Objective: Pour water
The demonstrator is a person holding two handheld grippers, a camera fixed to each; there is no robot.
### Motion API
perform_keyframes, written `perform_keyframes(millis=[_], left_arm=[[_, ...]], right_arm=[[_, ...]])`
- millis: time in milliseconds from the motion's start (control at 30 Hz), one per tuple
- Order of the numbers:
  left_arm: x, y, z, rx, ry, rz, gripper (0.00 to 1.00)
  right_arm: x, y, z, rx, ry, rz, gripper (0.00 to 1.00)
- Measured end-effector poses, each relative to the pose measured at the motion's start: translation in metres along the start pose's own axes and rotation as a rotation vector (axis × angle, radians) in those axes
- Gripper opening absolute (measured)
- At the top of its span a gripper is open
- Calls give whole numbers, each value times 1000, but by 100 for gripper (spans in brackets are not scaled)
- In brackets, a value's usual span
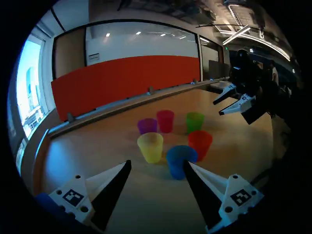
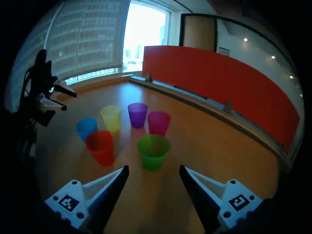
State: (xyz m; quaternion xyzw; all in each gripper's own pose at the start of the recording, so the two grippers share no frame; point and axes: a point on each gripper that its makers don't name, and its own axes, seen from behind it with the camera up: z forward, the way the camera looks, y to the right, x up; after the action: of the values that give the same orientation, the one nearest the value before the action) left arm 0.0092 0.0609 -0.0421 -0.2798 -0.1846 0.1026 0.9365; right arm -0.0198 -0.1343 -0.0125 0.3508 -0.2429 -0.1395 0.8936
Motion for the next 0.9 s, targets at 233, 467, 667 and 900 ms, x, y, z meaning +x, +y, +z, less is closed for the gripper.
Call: perform_keyframes(millis=[233,467,667,900], left_arm=[[13,-20,-1,86,74,-39,98],[32,-33,-7,169,157,-48,98],[48,-36,-16,226,223,-49,98],[55,-38,-23,287,275,-87,98]], right_arm=[[16,7,-20,-93,96,51,100],[31,16,-39,-174,202,123,100],[40,31,-55,-257,288,193,100],[55,46,-83,-377,394,217,100]])
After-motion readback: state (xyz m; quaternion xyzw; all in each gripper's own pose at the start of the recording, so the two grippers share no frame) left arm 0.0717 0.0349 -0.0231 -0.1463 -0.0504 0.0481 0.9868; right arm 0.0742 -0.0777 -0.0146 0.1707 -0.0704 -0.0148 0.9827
